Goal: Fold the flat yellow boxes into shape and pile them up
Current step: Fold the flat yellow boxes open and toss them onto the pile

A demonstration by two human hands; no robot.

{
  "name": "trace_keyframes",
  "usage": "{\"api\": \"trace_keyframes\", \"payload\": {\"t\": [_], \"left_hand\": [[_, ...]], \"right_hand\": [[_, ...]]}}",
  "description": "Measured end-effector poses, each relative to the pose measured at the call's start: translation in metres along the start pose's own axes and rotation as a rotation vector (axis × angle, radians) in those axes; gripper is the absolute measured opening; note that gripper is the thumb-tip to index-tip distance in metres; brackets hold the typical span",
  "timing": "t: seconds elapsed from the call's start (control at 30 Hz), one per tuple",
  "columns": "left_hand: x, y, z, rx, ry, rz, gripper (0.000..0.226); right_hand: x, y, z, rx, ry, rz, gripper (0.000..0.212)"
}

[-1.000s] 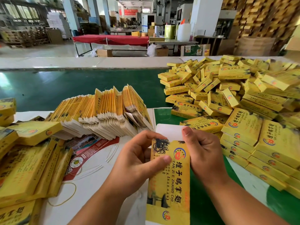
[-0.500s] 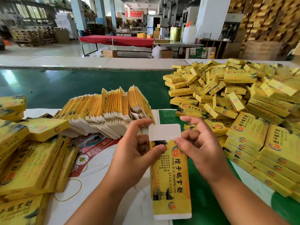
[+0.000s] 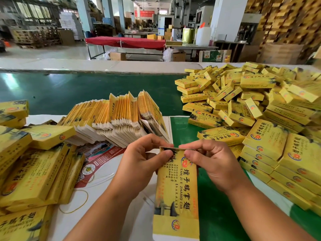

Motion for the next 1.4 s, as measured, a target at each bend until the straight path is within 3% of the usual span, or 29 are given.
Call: {"api": "trace_keyframes", "payload": {"t": [0.2, 0.27, 0.4, 0.5, 0.6, 0.67, 0.77, 0.9, 1.03, 1.17, 1.4], "left_hand": [[-0.004, 0.001, -0.004, 0.084, -0.024, -0.020, 0.036], [-0.003, -0.001, -0.008, 0.116, -0.032, -0.015, 0.032], [-0.002, 0.000, -0.008, 0.112, -0.061, -0.018, 0.023], [0.000, 0.000, -0.009, 0.124, -0.002, -0.001, 0.020], [0.000, 0.002, -0.009, 0.138, -0.031, 0.027, 0.020], [0.001, 0.003, -0.009, 0.125, -0.138, 0.101, 0.025], [-0.001, 0.009, -0.003, 0.025, -0.485, 0.271, 0.039], [-0.024, 0.017, -0.006, -0.033, -0.806, 0.265, 0.075], [-0.020, 0.016, -0.005, -0.118, -0.883, 0.336, 0.079], [-0.020, 0.019, 0.002, -0.197, -0.927, 0.372, 0.081], [-0.022, 0.021, 0.004, -0.198, -0.966, 0.378, 0.084]], "right_hand": [[-0.002, 0.000, -0.002, 0.027, 0.053, -0.019, 0.021], [-0.003, 0.001, 0.001, 0.006, 0.101, -0.042, 0.021], [-0.007, 0.002, 0.001, 0.006, 0.177, -0.103, 0.044], [-0.007, 0.000, 0.004, -0.023, 0.215, -0.106, 0.022], [-0.008, 0.002, 0.008, -0.044, 0.241, -0.125, 0.015], [-0.006, 0.003, 0.004, 0.006, 0.299, -0.053, 0.012], [0.000, 0.006, -0.006, 0.105, 0.414, 0.158, 0.012], [-0.001, 0.009, -0.019, 0.212, 0.536, 0.286, 0.015], [-0.008, 0.009, -0.020, 0.216, 0.488, 0.236, 0.028], [-0.001, 0.008, -0.019, 0.188, 0.349, 0.262, 0.013], [0.006, 0.008, -0.016, 0.131, 0.416, 0.282, 0.024]]}}
Point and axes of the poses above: each hand's wrist, its own y-axis away from the middle knuckle, its own x-axis out of the back of the hand, z = x × y, the point moved 8 cm from there along -y, towards the middle knuckle, and after that the axes turned 10 degrees about x, right-handed, at the moved point
